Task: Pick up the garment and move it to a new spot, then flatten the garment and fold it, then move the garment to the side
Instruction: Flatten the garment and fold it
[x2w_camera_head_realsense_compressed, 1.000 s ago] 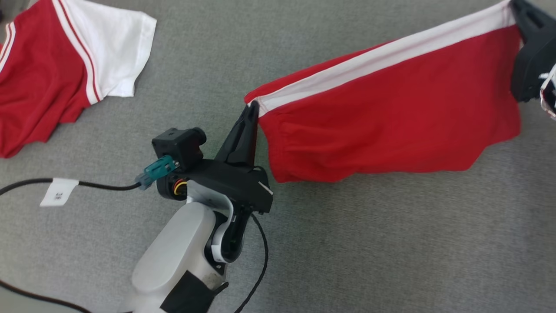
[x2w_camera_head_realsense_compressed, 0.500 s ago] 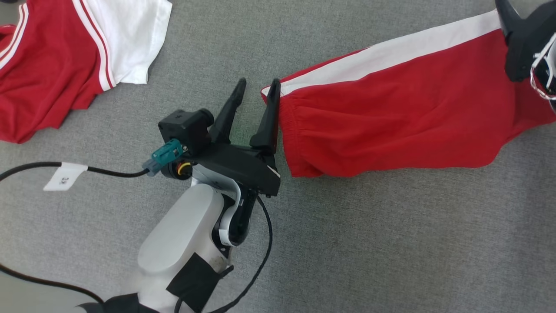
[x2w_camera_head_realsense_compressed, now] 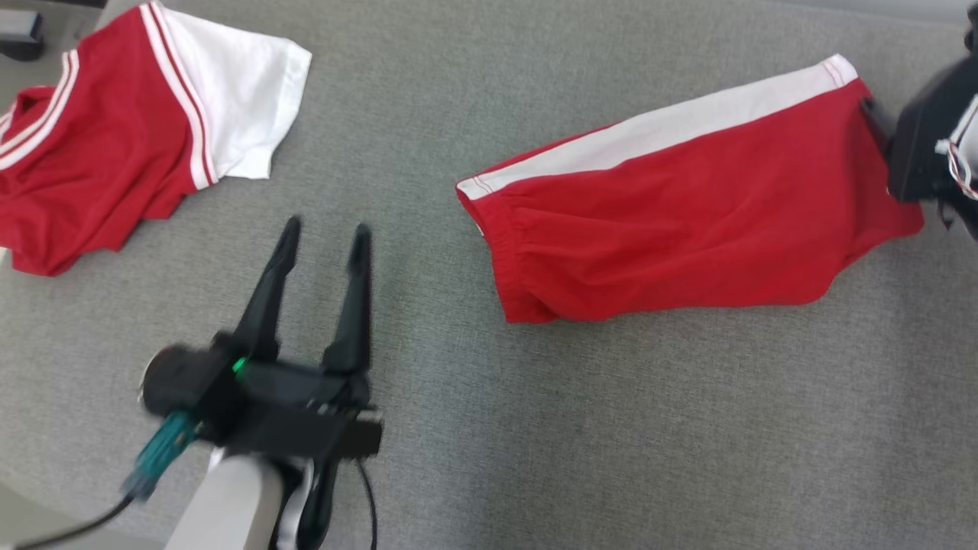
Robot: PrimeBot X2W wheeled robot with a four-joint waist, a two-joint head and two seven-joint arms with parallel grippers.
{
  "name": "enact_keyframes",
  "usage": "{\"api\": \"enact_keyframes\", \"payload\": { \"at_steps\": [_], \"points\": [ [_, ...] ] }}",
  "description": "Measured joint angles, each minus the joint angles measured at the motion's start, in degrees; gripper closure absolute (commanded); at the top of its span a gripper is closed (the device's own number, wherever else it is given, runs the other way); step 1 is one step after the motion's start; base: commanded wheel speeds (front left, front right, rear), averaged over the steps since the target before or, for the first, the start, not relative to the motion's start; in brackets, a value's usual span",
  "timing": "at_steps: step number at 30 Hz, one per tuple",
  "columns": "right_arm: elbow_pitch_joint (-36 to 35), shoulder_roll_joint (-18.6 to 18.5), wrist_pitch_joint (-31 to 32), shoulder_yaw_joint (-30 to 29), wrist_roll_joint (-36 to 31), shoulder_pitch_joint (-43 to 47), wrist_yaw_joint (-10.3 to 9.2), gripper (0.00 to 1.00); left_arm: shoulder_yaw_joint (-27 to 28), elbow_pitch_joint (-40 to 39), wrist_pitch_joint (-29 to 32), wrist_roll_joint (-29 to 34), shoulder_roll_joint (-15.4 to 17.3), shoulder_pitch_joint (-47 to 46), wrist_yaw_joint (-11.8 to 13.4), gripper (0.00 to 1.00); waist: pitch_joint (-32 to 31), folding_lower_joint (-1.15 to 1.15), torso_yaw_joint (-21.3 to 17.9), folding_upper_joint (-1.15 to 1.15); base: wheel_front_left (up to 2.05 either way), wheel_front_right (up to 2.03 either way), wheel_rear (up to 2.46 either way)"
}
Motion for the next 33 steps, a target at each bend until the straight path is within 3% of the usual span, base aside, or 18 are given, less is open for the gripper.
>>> {"api": "enact_keyframes", "payload": {
  "at_steps": [10,24,25,26,27,28,33],
  "points": [
    [2.0,-0.6,7.1,-4.7,1.1,5.3,0.01,0.00,8.6,-6.7,0.0,2.7,-3.2,13.2,-3.1,0.00,-1.3,0.00,2.1,-0.01,0.00,0.00,0.00],
    [1.8,2.1,15.3,-8.9,-1.4,6.6,-0.41,0.00,11.0,-5.9,0.0,4.0,-6.0,14.2,-5.8,0.00,-0.5,0.00,3.2,-0.02,0.00,0.00,0.00],
    [1.2,2.1,15.4,-8.9,-1.7,7.1,-0.41,0.15,11.1,-5.8,0.0,4.0,-6.1,14.2,-5.9,0.00,-0.5,0.00,3.2,-0.02,0.00,0.00,0.00],
    [0.7,2.2,15.5,-9.0,-2.1,7.4,-0.41,0.50,11.1,-5.7,0.0,4.0,-6.2,14.2,-6.0,0.00,-0.5,0.00,3.1,-0.02,0.00,0.00,0.00],
    [0.3,2.2,15.5,-9.0,-2.3,7.6,-0.41,0.62,11.1,-5.6,0.0,4.0,-6.2,14.2,-6.0,0.00,-0.5,0.00,3.1,-0.02,0.00,0.00,0.00],
    [-0.2,2.2,15.5,-9.1,-2.5,8.1,-0.41,1.00,11.2,-5.5,0.0,4.1,-6.3,14.2,-6.3,0.00,-0.4,0.00,3.0,-0.02,0.00,0.00,0.00],
    [-1.8,2.5,13.9,-10.2,-4.4,10.0,0.01,1.00,11.5,-4.9,0.0,4.1,-6.5,14.2,-6.5,0.00,-0.5,0.00,2.9,-0.02,0.00,0.00,0.00]
  ]
}}
